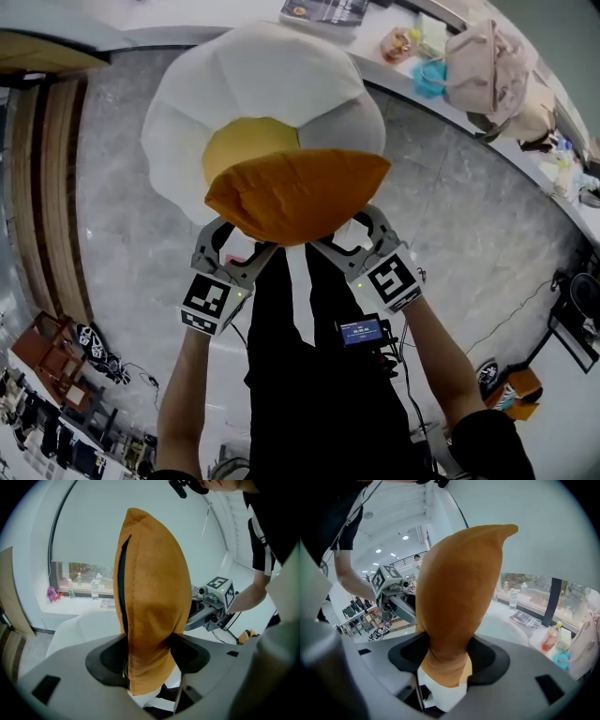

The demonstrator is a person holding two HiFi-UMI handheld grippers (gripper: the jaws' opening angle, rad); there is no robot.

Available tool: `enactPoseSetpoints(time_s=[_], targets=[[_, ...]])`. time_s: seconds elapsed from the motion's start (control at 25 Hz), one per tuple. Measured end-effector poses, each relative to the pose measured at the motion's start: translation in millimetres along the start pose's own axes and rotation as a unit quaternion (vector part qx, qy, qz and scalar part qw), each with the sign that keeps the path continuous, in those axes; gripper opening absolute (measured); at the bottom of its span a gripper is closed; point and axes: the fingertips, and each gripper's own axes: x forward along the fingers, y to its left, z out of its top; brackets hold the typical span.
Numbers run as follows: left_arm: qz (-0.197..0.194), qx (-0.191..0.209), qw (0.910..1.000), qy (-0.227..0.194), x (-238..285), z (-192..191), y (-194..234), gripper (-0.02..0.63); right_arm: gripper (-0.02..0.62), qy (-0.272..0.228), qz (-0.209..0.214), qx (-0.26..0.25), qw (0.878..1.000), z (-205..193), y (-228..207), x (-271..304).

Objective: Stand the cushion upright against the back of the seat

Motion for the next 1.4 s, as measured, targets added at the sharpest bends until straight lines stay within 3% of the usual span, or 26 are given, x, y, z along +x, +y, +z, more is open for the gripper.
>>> enactPoseSetpoints(time_s=[0.48,0.88,1.4], targets=[[0.008,0.007,0.9994,0.031,86,-95,70,0.291,0.273,0.056,-0.042,-0.047,0.996,-92,-41,96],[-0.007,0.045,0.9985,0.032,137,-142,115,0.288,0.267,0.083,-0.088,-0.051,0.991,-144,-69,152],[0.042,0.075,0.9955,0.040,199,-188,173,0.288,0.259,0.095,-0.130,-0.077,0.984,-196,-118,219]])
